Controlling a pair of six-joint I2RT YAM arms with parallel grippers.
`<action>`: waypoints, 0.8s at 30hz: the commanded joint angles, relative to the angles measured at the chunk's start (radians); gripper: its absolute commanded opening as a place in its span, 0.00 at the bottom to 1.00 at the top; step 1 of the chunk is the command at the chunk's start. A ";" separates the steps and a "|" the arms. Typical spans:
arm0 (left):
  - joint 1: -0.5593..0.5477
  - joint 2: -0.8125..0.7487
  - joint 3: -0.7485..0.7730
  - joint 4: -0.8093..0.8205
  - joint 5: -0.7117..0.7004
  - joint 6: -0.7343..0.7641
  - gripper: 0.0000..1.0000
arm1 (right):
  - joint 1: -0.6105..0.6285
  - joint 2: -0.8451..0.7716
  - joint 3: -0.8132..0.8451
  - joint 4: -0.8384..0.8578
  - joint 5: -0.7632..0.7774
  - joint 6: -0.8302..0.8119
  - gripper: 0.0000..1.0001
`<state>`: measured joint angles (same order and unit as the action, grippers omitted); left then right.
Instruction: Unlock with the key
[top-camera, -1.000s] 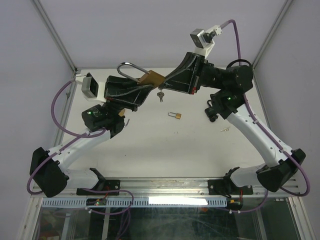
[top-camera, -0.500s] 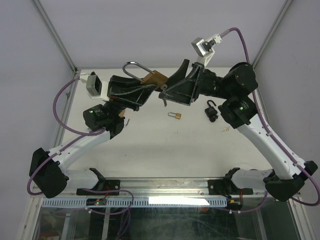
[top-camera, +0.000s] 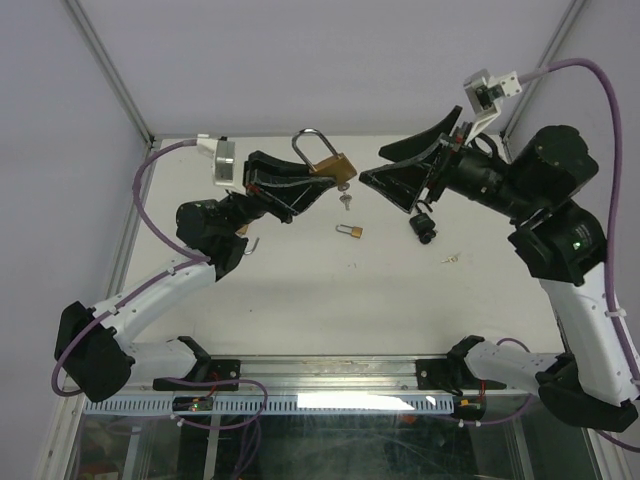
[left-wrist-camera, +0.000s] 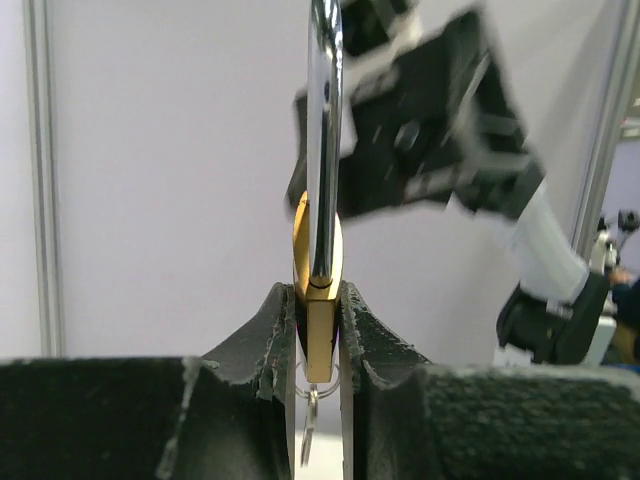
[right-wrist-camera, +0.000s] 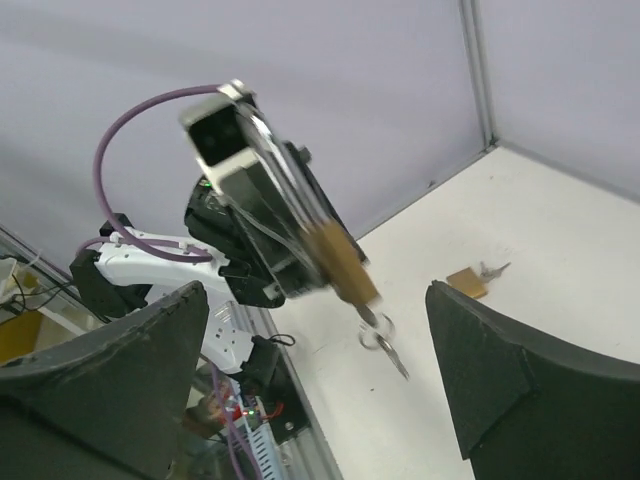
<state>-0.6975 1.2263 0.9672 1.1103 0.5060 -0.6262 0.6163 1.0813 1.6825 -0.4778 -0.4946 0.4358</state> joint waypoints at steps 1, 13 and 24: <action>0.014 -0.054 -0.003 -0.178 0.111 0.074 0.00 | 0.000 0.100 0.215 -0.236 0.002 -0.219 0.90; 0.013 -0.091 -0.059 -0.166 0.125 0.058 0.00 | 0.009 0.229 0.148 -0.083 -0.260 -0.174 0.78; 0.014 -0.086 -0.064 -0.182 0.159 0.047 0.00 | 0.008 0.138 0.029 0.027 -0.210 -0.139 0.51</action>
<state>-0.6861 1.1763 0.8845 0.8375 0.6525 -0.5690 0.6266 1.2739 1.7058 -0.5640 -0.7147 0.2741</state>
